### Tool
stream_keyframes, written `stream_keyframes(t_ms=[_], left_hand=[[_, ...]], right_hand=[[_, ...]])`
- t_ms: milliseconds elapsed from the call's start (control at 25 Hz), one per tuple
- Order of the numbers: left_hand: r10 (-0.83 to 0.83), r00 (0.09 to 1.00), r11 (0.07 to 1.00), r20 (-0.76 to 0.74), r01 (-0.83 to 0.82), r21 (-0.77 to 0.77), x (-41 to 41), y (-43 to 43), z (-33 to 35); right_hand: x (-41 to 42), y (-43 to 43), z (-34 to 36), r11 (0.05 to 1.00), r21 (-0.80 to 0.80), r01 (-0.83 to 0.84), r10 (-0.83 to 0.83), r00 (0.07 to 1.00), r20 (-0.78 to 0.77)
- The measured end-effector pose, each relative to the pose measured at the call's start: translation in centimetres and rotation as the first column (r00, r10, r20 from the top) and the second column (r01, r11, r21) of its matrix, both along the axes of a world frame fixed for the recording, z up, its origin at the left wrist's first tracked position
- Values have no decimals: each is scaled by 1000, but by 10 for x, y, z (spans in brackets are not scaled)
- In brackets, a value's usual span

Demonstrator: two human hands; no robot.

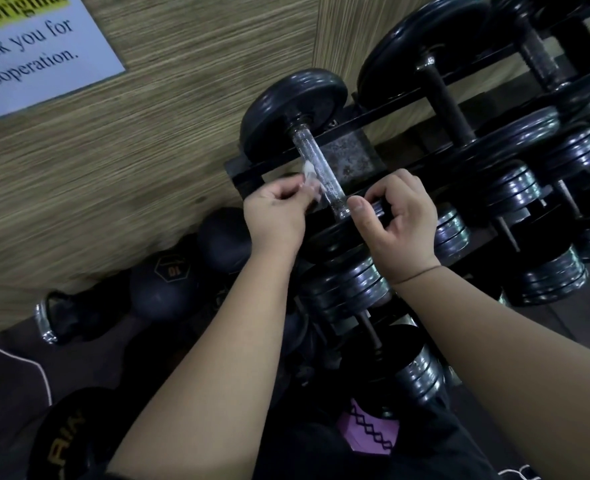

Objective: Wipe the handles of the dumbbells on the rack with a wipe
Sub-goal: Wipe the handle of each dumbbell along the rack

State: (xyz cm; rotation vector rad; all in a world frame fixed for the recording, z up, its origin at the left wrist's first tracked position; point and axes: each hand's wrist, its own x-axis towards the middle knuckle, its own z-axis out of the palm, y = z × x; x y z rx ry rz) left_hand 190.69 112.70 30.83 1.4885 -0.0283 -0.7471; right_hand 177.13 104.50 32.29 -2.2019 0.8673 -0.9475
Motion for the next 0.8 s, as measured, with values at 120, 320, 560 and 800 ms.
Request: stream_keyframes(t_ms=[120,320,560,800], left_hand=[[-101,992,993,-80,105,46,-7,12,5],[148,989,989,-10,-148,-16,29,-20,22],[-75,991,997,-109,78,17,2,3,15],[-50,987,998,-150,45,-42,12,-1,25]], right_hand=[[-1,-2,1,1000,3,-15,15,1000,0],[-1,0,2,999,45,-14,15,1000,-3],[-1,-2,0,1000,30,-8,8,1000,4],[-2,-3,3,998,56,-32,32,999,6]])
